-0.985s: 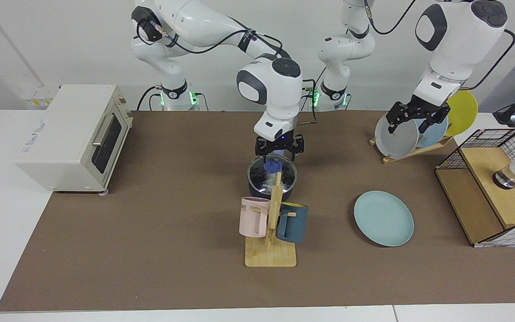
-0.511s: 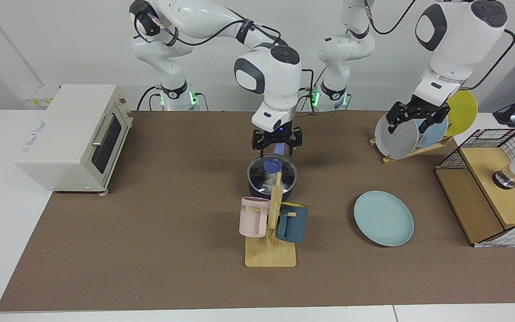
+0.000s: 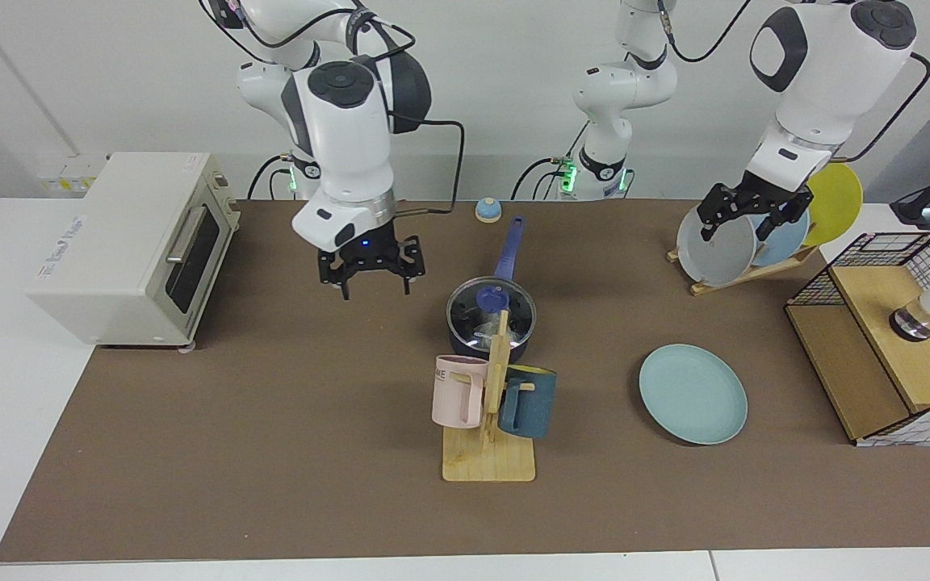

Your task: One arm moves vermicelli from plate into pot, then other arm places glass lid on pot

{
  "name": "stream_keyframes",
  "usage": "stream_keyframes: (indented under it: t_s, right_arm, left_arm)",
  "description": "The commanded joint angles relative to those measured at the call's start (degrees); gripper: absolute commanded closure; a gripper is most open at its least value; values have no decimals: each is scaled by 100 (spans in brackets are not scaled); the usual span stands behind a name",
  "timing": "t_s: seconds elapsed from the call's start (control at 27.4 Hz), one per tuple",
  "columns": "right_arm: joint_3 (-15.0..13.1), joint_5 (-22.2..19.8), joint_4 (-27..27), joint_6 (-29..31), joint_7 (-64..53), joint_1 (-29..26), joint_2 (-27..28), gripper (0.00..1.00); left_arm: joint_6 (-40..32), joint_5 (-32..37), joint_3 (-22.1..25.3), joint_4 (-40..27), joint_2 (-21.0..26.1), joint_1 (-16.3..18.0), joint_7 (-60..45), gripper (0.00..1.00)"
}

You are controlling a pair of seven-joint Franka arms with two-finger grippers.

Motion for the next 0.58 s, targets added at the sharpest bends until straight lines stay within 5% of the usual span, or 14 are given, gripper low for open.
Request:
stream_keyframes:
  t_s: [0.0,0.33,0.55]
  right_arm:
    - [-538,439,-493,-121,-888,-8,-508,0]
    - [-1251,537,-511,-604,-1697,1,-938,0]
    - [-1304,545,-475,-842,-1733,-367,-1035,0]
  left_arm:
    - [-48,53,45,4,-55,-63,18,0]
    - [-48,53,45,4,-47,-63,18,0]
    - [-48,53,45,4,-55,-63,18,0]
